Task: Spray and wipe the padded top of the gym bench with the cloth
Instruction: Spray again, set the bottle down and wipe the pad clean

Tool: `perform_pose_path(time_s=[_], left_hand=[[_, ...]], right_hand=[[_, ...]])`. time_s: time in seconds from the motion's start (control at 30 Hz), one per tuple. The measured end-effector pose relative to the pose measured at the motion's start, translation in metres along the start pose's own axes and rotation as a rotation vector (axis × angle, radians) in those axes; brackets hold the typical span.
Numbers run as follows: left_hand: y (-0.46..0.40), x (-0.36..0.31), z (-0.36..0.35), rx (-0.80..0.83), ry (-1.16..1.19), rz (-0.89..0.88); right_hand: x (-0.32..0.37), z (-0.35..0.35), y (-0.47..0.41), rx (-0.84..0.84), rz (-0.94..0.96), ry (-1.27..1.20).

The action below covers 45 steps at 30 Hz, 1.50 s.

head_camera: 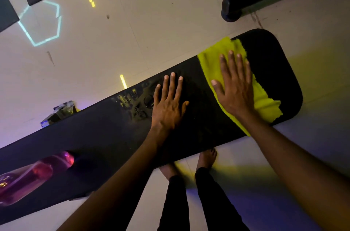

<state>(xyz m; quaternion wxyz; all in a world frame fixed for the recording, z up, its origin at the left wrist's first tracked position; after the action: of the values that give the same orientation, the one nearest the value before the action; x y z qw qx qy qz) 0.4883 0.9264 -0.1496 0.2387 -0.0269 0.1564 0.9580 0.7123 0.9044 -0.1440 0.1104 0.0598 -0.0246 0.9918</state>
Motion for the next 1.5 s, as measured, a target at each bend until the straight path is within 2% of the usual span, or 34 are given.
perform_pose_path(time_s=[0.1,0.17,0.27,0.37,0.43,0.57,0.67,0.73,0.87,0.93,0.97,1.03,1.13,1.2,1.3,1.4,1.43,1.5], left_hand=[[0.005,-0.002,0.000,0.039,0.036,0.033],[0.011,-0.009,0.002,0.041,0.055,0.053],[0.020,-0.015,-0.001,0.047,0.073,0.046],[0.025,-0.010,-0.004,0.045,0.076,0.016],[0.025,-0.007,-0.005,0.035,0.066,-0.013],[0.028,-0.006,-0.008,0.048,0.044,-0.026],[0.031,-0.009,-0.008,0.055,0.048,-0.002],[0.031,-0.010,-0.009,0.049,0.053,0.002],[0.032,-0.004,-0.007,0.013,0.057,-0.025],[0.037,0.003,-0.006,0.003,0.060,-0.025],[0.040,0.009,-0.006,0.000,0.065,-0.016],[0.048,0.021,-0.003,-0.010,0.078,0.008],[0.057,0.044,0.001,-0.025,0.081,0.075],[0.062,0.057,0.001,-0.026,0.076,0.116],[0.064,0.067,-0.001,-0.035,0.090,0.132],[0.066,0.070,-0.003,-0.052,0.090,0.127],[0.067,0.072,-0.004,-0.055,0.091,0.131],[0.071,0.077,-0.004,-0.053,0.105,0.159]], right_hand=[[-0.002,0.003,0.053,0.013,-0.235,0.016],[0.016,0.002,0.084,0.038,-0.261,0.031],[0.037,-0.008,0.102,0.119,-0.098,0.045],[0.016,-0.007,0.089,0.135,0.141,0.050],[-0.005,-0.004,0.085,0.132,0.179,0.037],[-0.010,0.003,0.126,0.104,-0.097,0.041],[0.012,0.003,0.143,0.130,-0.187,0.044],[0.026,-0.001,0.128,0.140,-0.111,0.050],[0.032,-0.009,0.071,0.133,0.233,0.068],[0.018,-0.007,0.048,0.117,0.295,0.065],[0.011,-0.005,0.043,0.110,0.267,0.057],[0.005,-0.001,0.046,0.081,0.095,0.035],[0.034,-0.001,0.069,0.069,-0.133,0.059],[0.064,-0.005,0.076,0.110,-0.066,0.056],[0.083,-0.012,0.057,0.142,0.233,0.033],[0.072,-0.012,0.012,0.124,0.479,0.035],[0.066,-0.011,-0.002,0.115,0.492,0.037],[0.060,-0.007,-0.015,0.104,0.382,0.027]])
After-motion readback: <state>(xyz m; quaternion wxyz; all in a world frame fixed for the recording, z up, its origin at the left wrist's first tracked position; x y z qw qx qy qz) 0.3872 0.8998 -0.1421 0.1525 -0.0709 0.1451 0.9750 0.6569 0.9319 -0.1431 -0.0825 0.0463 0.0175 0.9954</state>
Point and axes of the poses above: each hand's wrist, its own y-axis away from the middle knuckle, its own z-axis out of the back of the hand, x = y × z, the point moved 6 cm from there along -y, towards the middle knuckle, and after that the axes turned 4 degrees about -x, right-handed, at the moved point
